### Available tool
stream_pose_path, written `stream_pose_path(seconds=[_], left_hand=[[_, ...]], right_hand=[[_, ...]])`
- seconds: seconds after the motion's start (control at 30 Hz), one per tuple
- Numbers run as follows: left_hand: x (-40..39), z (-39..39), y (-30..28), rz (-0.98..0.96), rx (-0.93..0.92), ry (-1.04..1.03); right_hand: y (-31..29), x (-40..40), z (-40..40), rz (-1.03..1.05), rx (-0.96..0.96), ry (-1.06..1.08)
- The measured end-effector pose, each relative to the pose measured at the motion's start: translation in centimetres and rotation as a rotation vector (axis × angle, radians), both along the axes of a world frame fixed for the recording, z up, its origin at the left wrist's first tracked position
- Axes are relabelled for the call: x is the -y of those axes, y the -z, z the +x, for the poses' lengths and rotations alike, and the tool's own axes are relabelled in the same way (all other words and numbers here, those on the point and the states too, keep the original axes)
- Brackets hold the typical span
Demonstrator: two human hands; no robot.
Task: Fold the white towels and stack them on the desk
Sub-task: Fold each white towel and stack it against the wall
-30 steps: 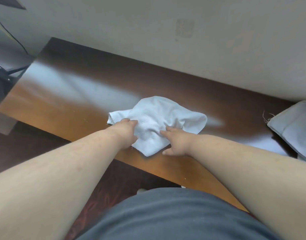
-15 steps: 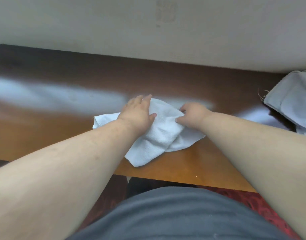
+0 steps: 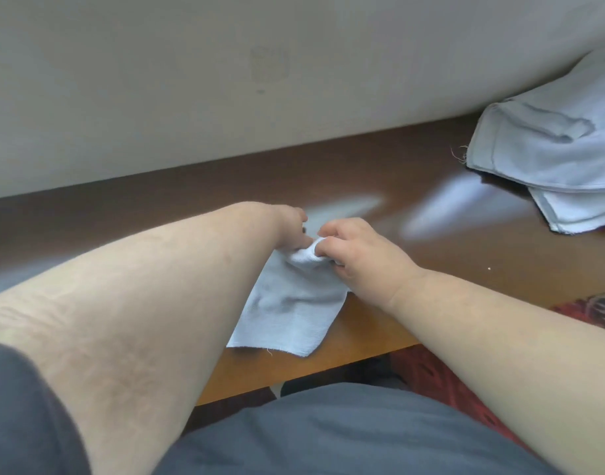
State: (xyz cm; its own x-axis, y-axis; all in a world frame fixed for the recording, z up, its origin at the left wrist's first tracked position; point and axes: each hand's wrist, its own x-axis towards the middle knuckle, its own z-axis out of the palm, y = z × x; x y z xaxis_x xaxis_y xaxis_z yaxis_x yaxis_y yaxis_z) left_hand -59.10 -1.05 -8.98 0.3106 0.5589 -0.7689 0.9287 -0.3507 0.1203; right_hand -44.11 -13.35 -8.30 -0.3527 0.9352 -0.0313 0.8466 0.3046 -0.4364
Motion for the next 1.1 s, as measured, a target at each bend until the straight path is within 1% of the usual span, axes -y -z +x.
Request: stream_pose_path(seconds=[0.03, 0.1, 0.17, 0.23, 0.27, 0.3, 0.33, 0.37, 0.43, 0.5, 0.57, 0.6, 0.67, 0.73, 0.8, 0.83, 0.9, 0.93, 1.0, 1.03, 1.07, 1.1], left_hand=[[0.4, 0.2, 0.3, 0.016, -0.024, 0.05], [1.0, 0.4, 0.4, 0.067, 0.018, 0.072], [1.1, 0.3, -0.4, 0.156, 0.154, -0.069], [1.2, -0.4, -1.7, 0.271, 0.322, -0.271], [1.3, -0.8, -2.4, 0.336, 0.398, -0.335], [1.5, -1.2, -3.0, 0.397, 0.459, -0.366], [1.9, -1.6, -3.6, 0.446, 0.503, -0.376], [2.3, -1.9, -4.0, 0.48, 0.536, -0.378], [3.0, -2.3, -4.5, 0.501, 0.571, -0.383], [3.2, -2.9, -4.6, 0.481, 0.61, -0.379], [3.2, -3.5, -4.4, 0.432, 0.659, -0.315], [3.1, -3.8, -4.2, 0.399, 0.662, -0.261], [3.0, -3.9, -4.0, 0.348, 0.611, -0.112], [3.1, -3.2, -3.9, 0.339, 0.527, 0.076], [3.1, -1.9, -3.7, 0.356, 0.466, 0.2], [2.9, -1.3, -3.6, 0.379, 0.462, 0.213], [2.6, -0.5, -3.6, 0.43, 0.511, 0.14], [2.3, -0.4, -3.6, 0.457, 0.56, 0.083], [1.8, -0.6, -3.5, 0.512, 0.64, 0.002], [1.6, -0.8, -3.4, 0.53, 0.649, -0.007], [1.5, -0.8, -3.4, 0.541, 0.639, -0.006], [1.4, -0.9, -3.3, 0.548, 0.625, -0.014]], right_hand=[[0.0, 0.4, 0.0, -0.02, -0.017, 0.02], [-0.1, 1.1, 0.2, -0.104, -0.039, 0.07], [-0.3, 1.5, 0.9, -0.232, -0.098, 0.189], [-0.6, 1.4, 1.3, -0.346, -0.246, 0.439], [-0.5, 1.0, 1.5, -0.383, -0.314, 0.588], [-0.3, 0.6, 1.7, -0.424, -0.34, 0.72], [-0.2, 0.2, 1.8, -0.476, -0.347, 0.806], [-0.3, -0.2, 1.9, -0.535, -0.351, 0.84], [-0.4, -0.9, 2.1, -0.582, -0.336, 0.788], [-0.6, -1.5, 2.4, -0.483, -0.276, 0.718], [-1.1, -1.8, 2.7, -0.356, -0.274, 0.692], [-1.1, -1.8, 2.8, -0.316, -0.293, 0.669], [-1.3, -1.7, 2.9, -0.283, -0.311, 0.584], [-1.5, -1.6, 2.6, -0.285, -0.306, 0.515], [-1.7, -1.5, 2.2, -0.277, -0.337, 0.488], [-1.8, -1.5, 2.1, -0.284, -0.375, 0.496], [-2.3, -1.4, 2.3, -0.363, -0.426, 0.503], [-2.4, -1.4, 2.6, -0.426, -0.365, 0.465], [-2.3, -1.3, 3.2, -0.551, -0.09, 0.34], [-2.1, -1.3, 3.5, -0.588, -0.004, 0.32], [-2.1, -1.2, 3.7, -0.617, 0.008, 0.342], [-2.1, -1.3, 4.0, -0.646, -0.038, 0.389]])
